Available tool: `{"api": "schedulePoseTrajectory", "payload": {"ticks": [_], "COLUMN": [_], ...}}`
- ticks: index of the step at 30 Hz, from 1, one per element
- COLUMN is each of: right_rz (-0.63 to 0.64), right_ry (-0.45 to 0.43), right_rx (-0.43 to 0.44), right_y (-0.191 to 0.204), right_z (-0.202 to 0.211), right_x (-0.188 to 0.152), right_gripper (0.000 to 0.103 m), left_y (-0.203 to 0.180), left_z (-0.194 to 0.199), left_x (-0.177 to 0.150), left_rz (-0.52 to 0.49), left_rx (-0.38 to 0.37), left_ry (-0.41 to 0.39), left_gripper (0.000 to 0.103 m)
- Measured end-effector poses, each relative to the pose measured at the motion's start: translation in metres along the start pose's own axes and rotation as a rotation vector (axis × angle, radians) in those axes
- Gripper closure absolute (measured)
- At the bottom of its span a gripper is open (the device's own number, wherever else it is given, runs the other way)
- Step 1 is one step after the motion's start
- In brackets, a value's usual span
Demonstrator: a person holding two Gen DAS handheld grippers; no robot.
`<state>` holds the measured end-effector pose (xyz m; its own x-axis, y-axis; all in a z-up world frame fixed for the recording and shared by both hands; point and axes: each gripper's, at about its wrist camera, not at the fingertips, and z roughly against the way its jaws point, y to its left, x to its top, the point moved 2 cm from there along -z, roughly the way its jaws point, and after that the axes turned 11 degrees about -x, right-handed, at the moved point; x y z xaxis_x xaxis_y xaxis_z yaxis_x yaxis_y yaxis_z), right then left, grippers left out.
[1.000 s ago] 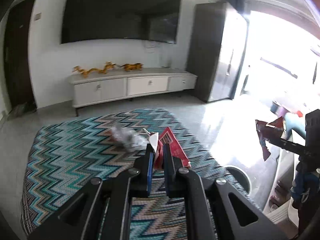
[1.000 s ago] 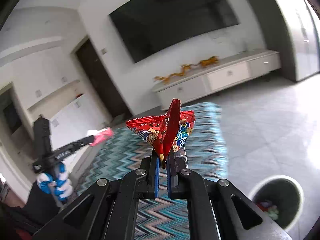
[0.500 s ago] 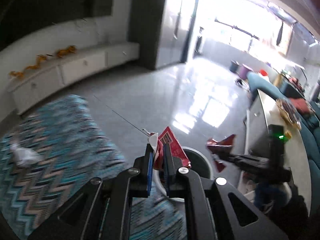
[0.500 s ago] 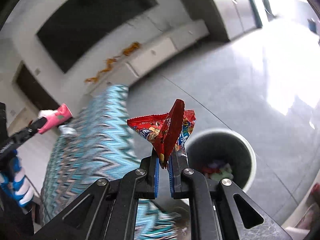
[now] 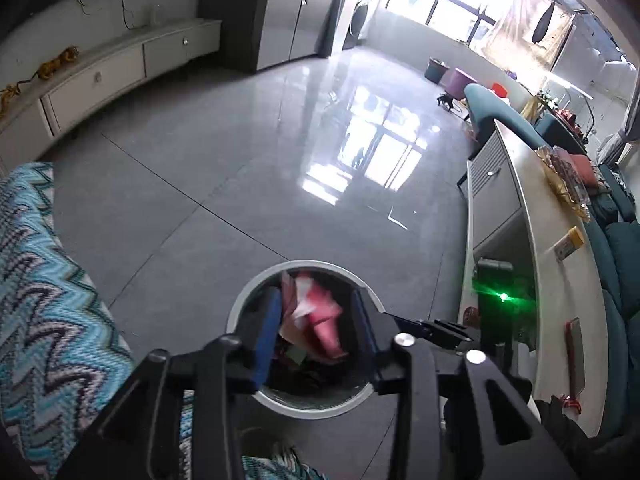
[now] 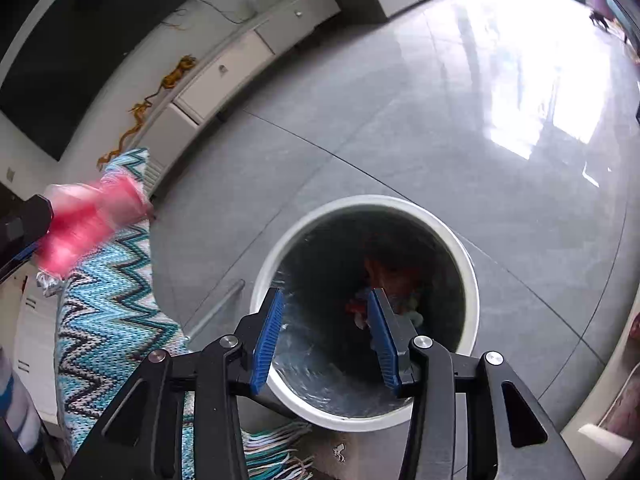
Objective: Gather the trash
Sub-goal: 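Carry both items over the bin and open both grippers, then move both grippers back to the last items on the blanket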
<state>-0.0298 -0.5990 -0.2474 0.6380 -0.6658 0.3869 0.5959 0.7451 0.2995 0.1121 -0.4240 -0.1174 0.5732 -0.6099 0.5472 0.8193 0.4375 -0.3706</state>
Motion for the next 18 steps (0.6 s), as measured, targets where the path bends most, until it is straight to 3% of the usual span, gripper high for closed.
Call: {"api": "schedulePoseTrajectory", "payload": {"ticks": [8,18], "right_rz": [-0.041,0.026], "right_ry": [-0.033,-0.145], "right_rx": [0.000,0.049], "right_y": [-0.002,0.032], "right_z": [0.018,0.082], "right_x": [-0.003,0.001], "right_gripper": [0.051,0.048], "left_y": [0.002,0.028], "left_z": [0.010,0.109], "left_x": [-0.002,-0.022], "left_rz": [0.006,0.031], "left_rx": [0.026,0.239], "left_ry": [-0.036,-0.300], "left_gripper": [0.062,0.062]}}
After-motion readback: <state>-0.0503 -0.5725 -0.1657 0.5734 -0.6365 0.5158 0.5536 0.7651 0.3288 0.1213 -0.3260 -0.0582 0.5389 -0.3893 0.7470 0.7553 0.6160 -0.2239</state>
